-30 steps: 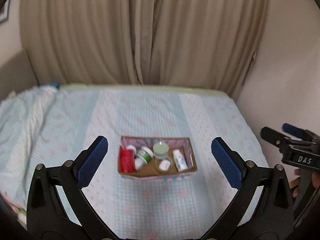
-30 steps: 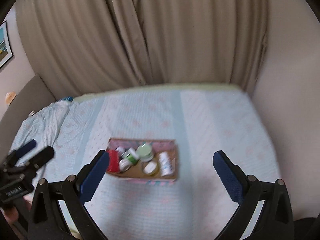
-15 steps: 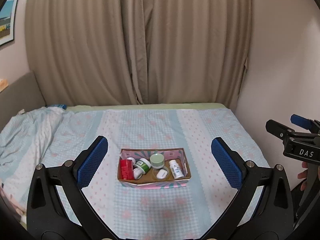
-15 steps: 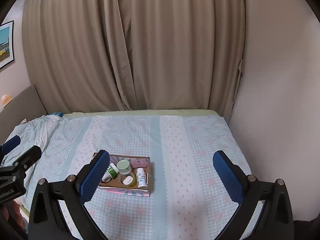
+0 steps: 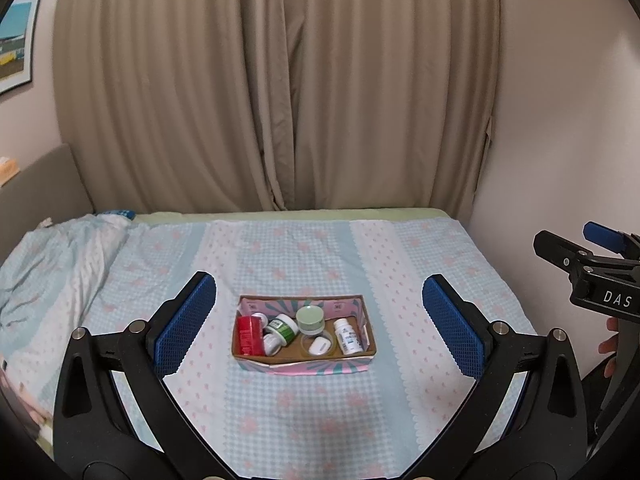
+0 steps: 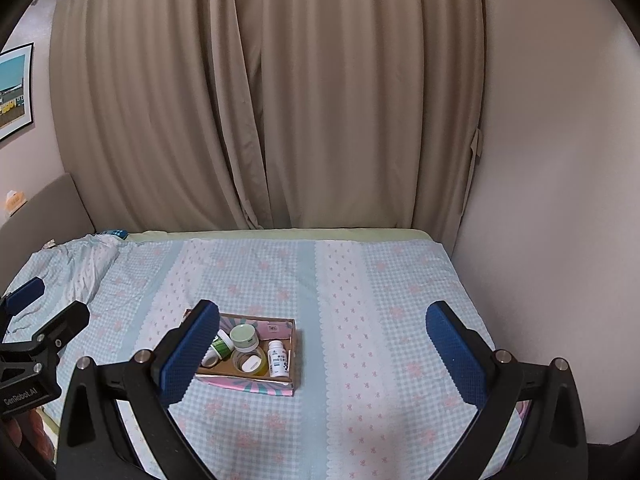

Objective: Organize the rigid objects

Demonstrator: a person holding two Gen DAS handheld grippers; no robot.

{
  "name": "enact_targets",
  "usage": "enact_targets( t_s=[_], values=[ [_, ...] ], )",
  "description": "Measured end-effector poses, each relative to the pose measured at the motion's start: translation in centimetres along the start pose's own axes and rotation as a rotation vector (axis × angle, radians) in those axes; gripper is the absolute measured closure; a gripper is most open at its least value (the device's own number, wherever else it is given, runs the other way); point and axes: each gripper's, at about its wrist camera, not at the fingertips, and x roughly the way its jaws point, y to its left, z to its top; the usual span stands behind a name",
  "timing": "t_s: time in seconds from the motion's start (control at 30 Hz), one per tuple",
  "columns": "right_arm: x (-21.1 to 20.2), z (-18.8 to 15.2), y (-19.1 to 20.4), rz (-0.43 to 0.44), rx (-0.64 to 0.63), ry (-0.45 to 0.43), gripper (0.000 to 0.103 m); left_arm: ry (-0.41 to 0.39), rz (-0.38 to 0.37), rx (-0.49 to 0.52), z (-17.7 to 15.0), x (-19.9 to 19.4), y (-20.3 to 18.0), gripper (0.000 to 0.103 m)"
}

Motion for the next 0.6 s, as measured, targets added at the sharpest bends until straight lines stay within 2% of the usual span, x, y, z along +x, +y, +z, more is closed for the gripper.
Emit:
enact_targets(
  t_s=[0.6],
  values=[
    [0.73,0.31,0.41,0.018,-0.015,0.005,0.0,-0.003,0.01,-0.006,-0.43,0.02,-0.63,0.0]
  ],
)
